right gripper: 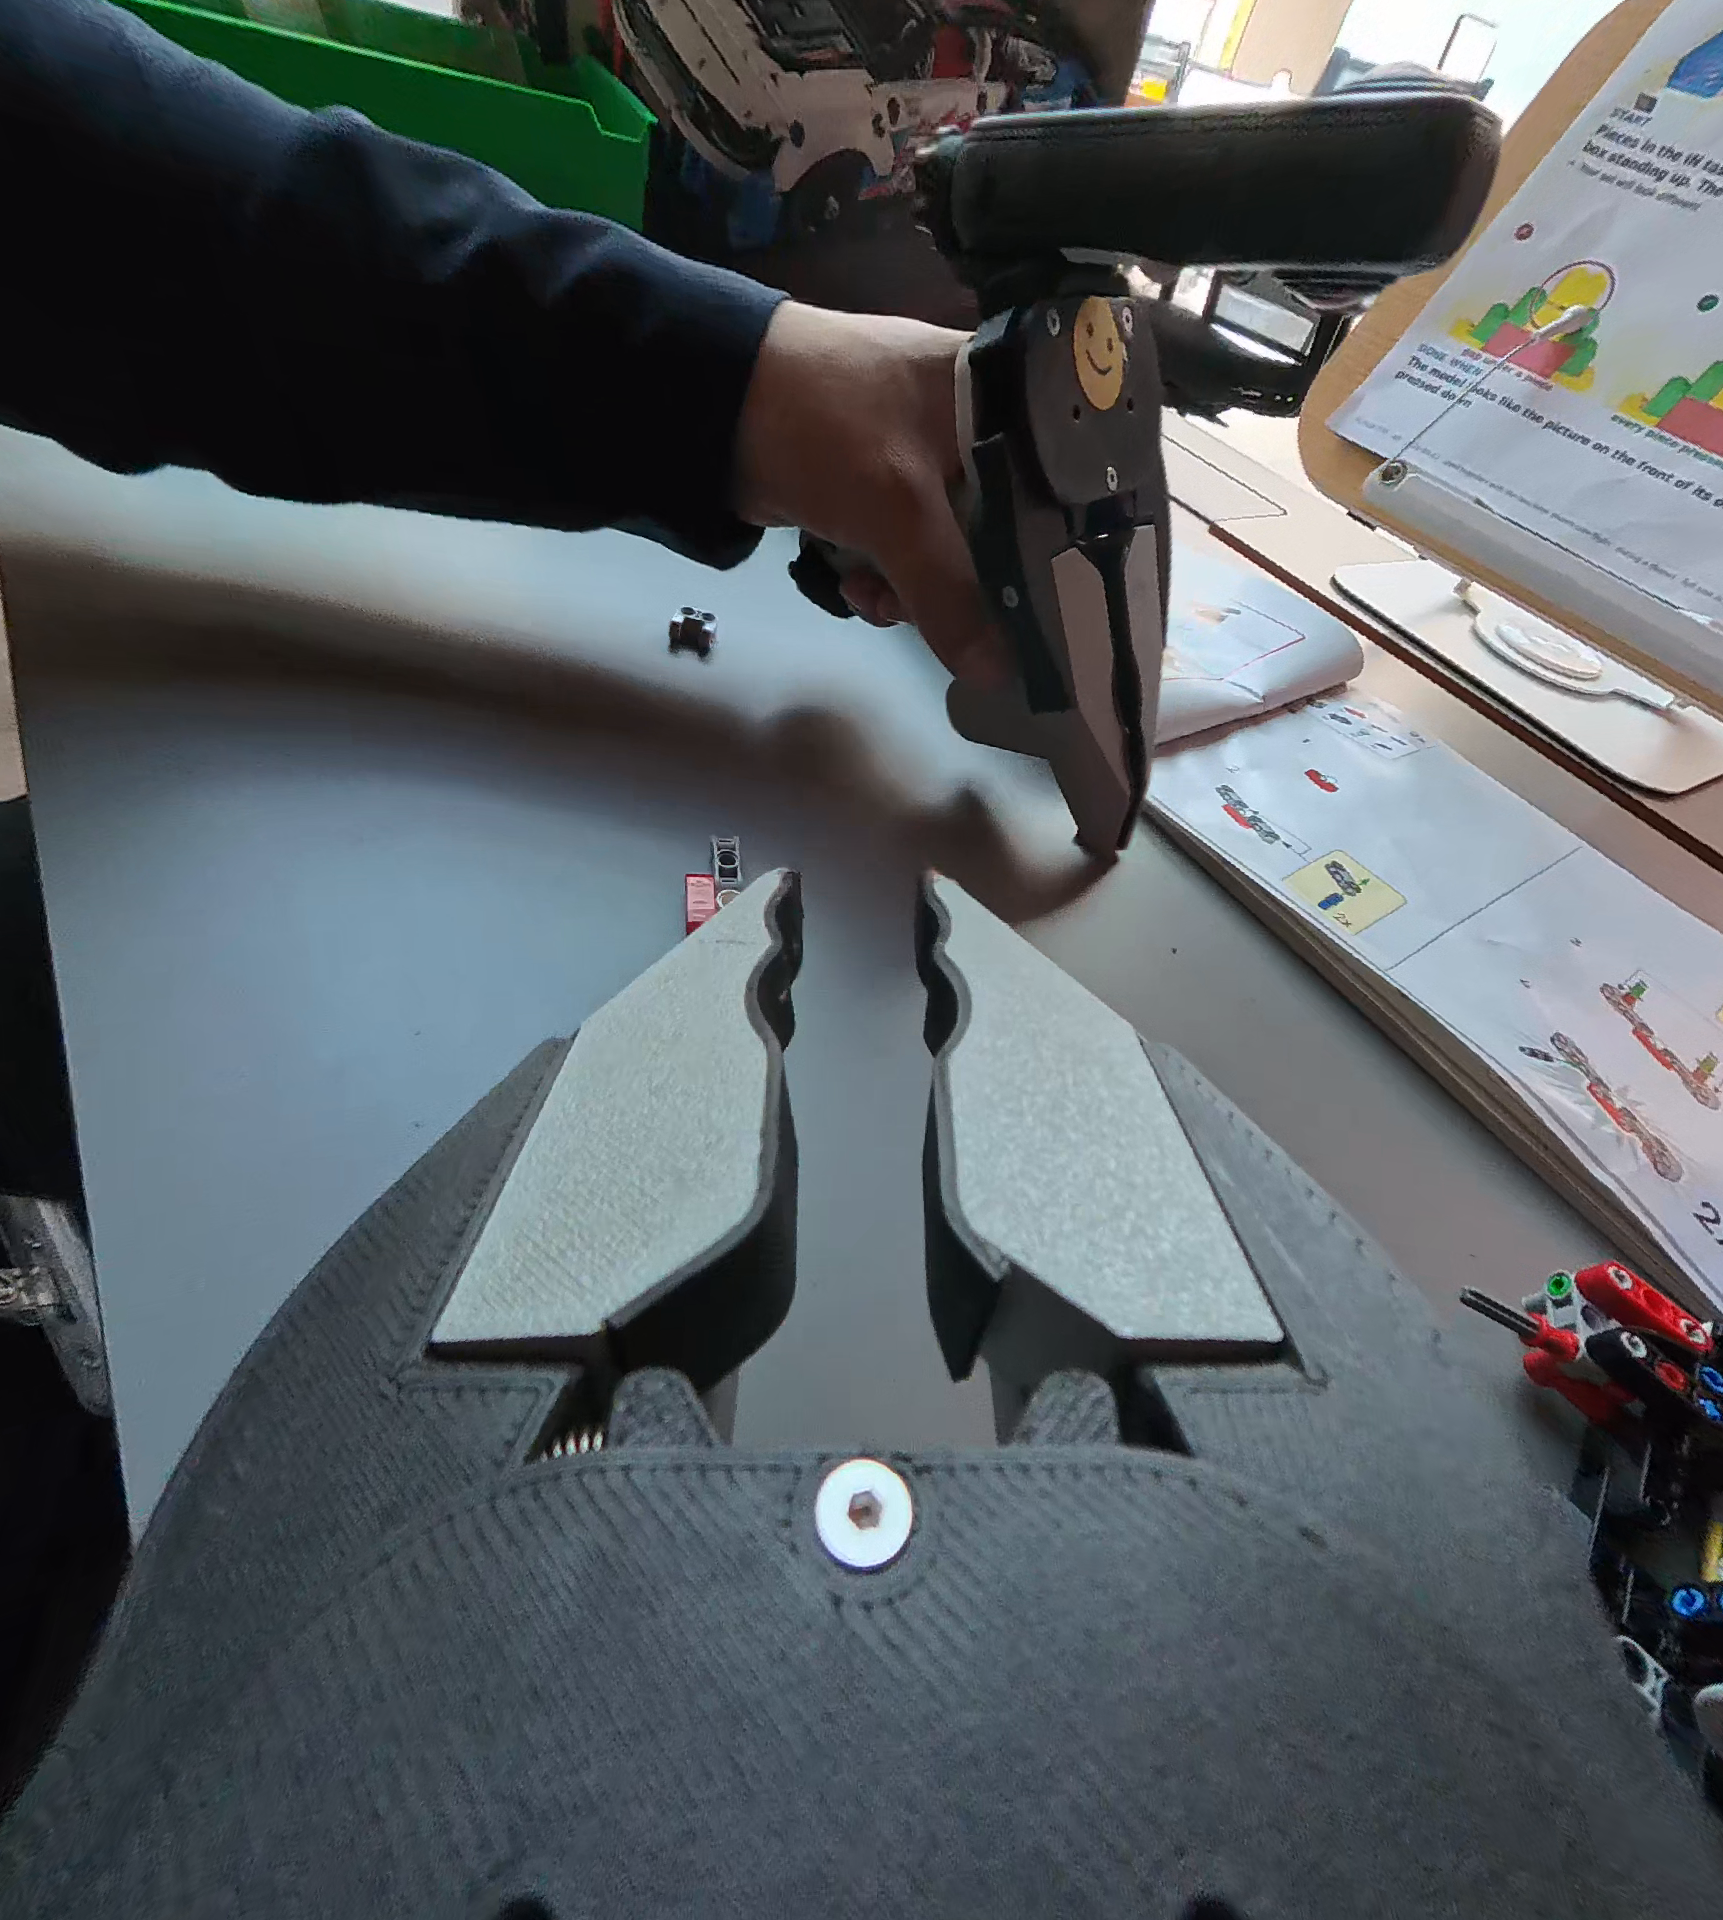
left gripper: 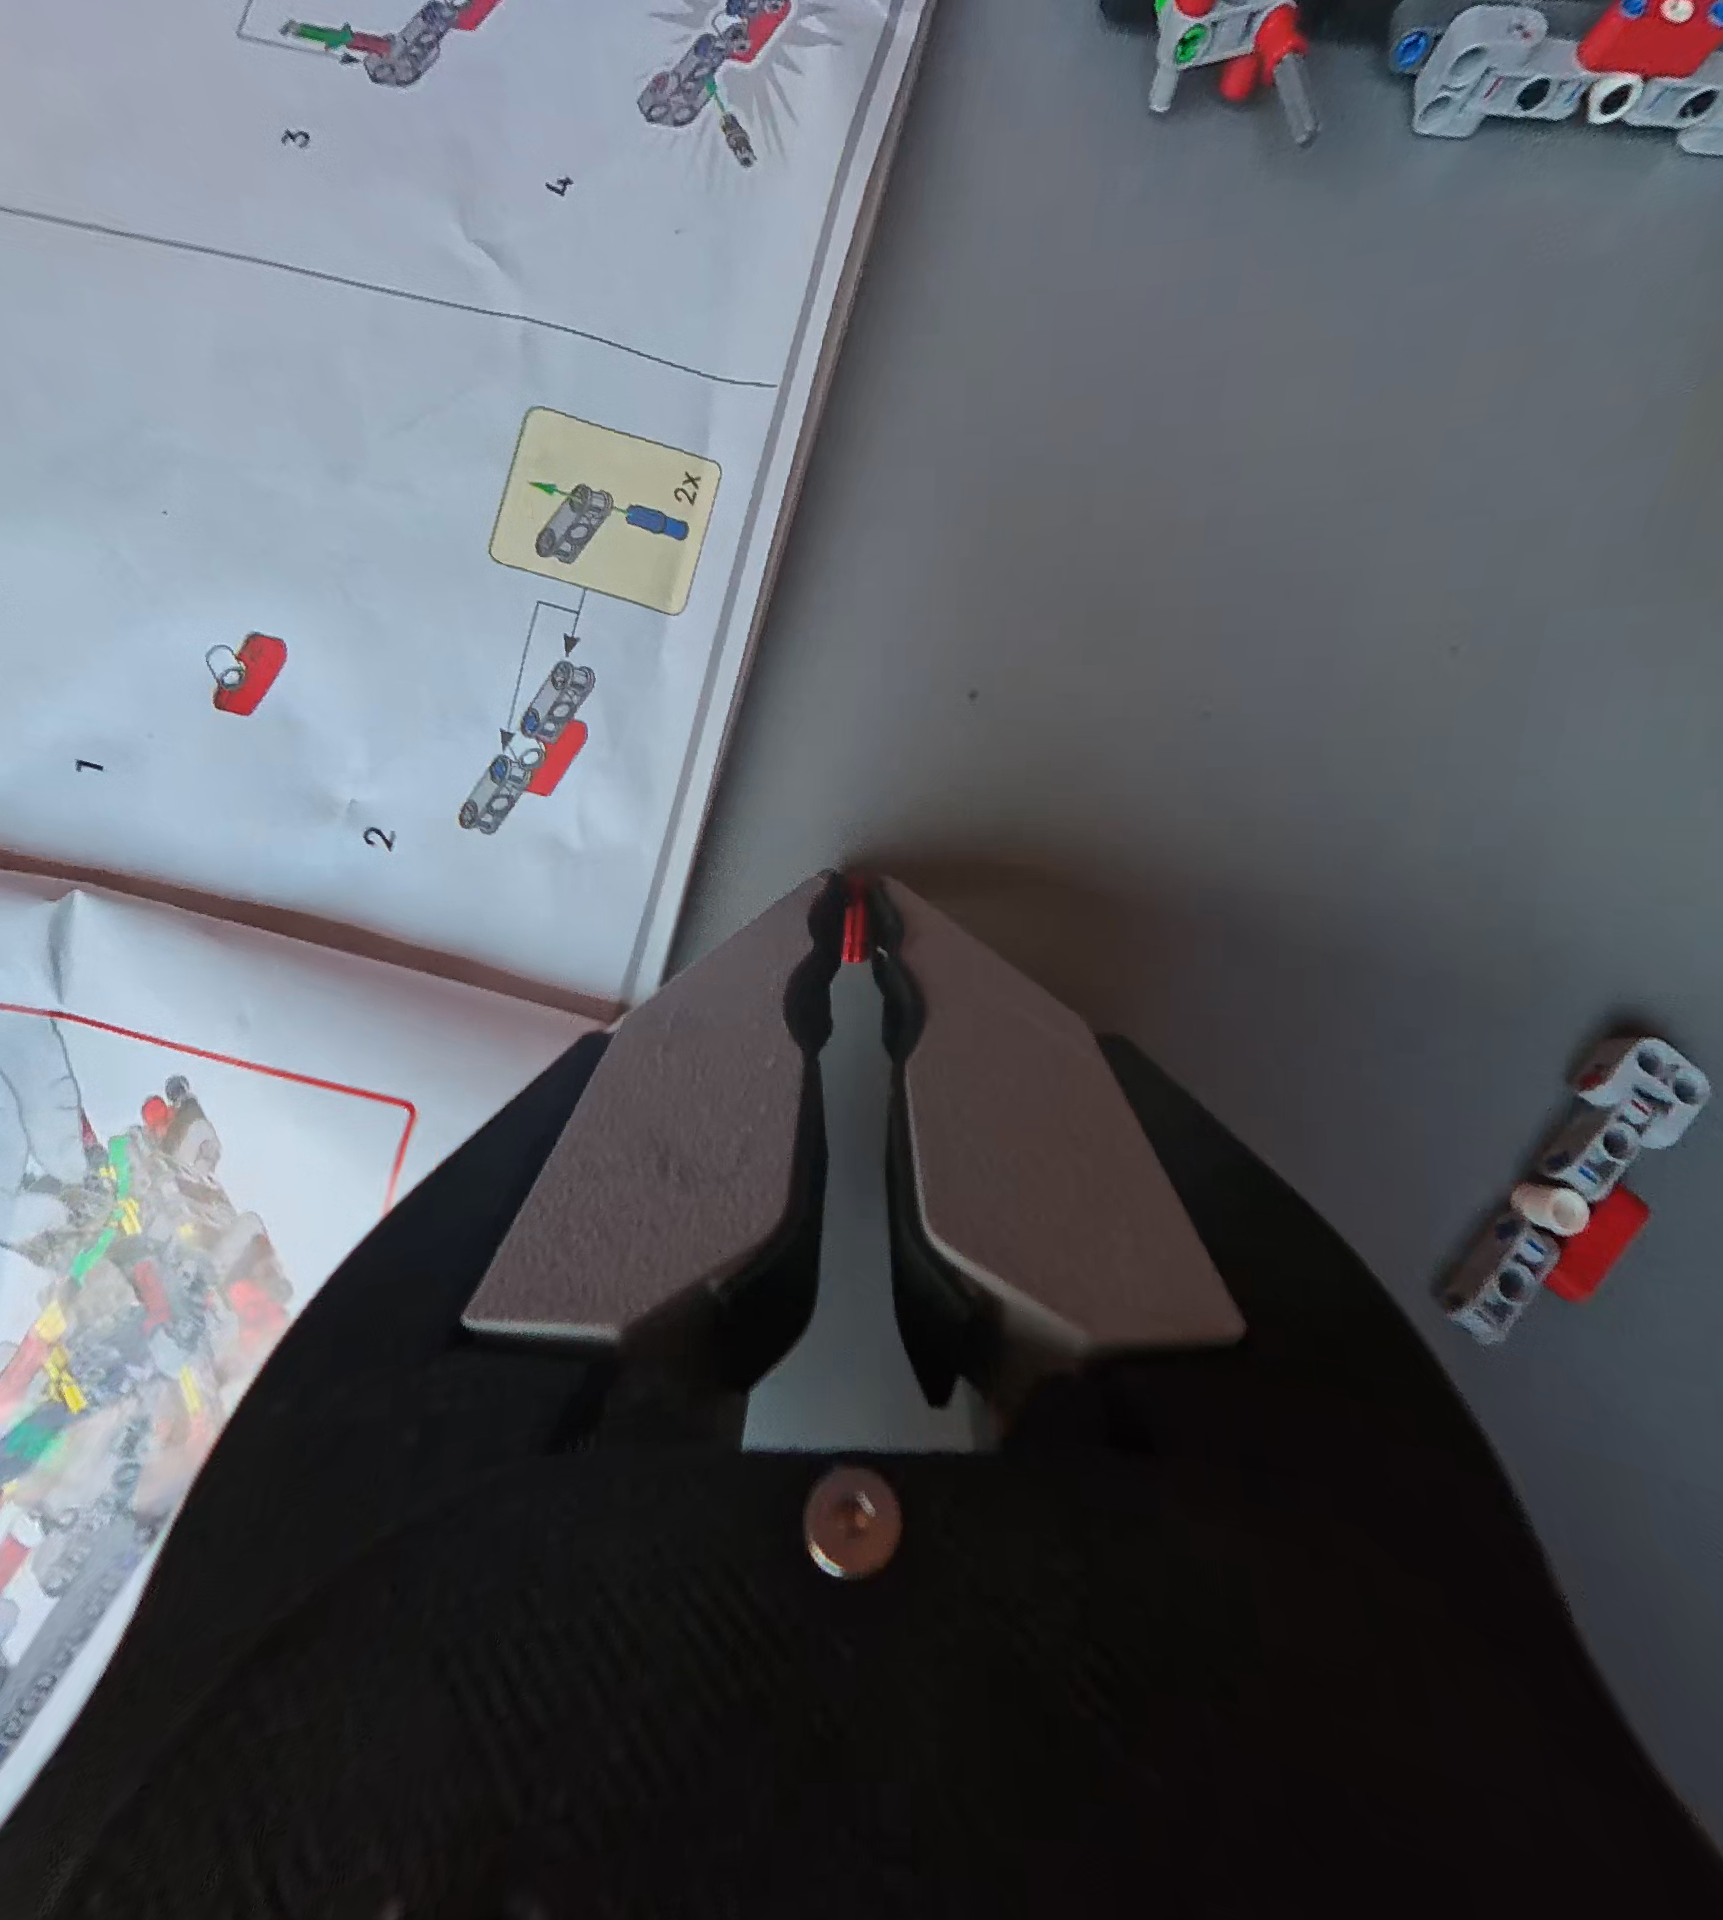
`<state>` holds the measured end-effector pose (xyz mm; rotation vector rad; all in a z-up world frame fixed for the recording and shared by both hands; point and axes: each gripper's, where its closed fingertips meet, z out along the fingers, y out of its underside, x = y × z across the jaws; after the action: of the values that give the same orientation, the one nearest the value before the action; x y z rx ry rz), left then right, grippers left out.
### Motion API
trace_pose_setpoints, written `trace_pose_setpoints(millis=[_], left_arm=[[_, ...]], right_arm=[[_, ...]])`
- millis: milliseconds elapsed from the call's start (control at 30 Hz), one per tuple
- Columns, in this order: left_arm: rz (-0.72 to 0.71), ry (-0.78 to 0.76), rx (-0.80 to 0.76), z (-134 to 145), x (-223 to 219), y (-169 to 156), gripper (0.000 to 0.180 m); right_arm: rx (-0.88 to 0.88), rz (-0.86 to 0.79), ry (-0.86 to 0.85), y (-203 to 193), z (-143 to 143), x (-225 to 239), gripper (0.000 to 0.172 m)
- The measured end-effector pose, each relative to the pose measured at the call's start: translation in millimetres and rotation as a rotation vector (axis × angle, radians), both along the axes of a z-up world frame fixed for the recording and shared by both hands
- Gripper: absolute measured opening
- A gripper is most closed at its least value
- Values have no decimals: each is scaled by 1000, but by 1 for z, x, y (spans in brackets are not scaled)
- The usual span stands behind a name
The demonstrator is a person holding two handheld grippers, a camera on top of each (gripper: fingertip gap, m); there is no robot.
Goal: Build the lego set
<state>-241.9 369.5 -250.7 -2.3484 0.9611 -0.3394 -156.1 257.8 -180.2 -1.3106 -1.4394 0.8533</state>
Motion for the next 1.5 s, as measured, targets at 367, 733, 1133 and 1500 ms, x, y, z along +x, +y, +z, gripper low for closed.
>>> trace_pose_setpoints(millis=[367, 733, 1133, 1500], left_arm=[[-36, -92, -4, 20, 4, -56, 15], [207, -37, -19, 54, -79, -114, 15], [148, 65, -17, 13, -97, -153, 34], [-392, 187, 25, 34, -103, -165, 36]], right_arm=[[83, -12, -33, -4, -5, -2, 16], [33, -37, 27, 4, 4, 3, 14], [115, 124, -188, -32, -28, -16, 28], [76, 214, -396, -28, -58, -44, 31]])
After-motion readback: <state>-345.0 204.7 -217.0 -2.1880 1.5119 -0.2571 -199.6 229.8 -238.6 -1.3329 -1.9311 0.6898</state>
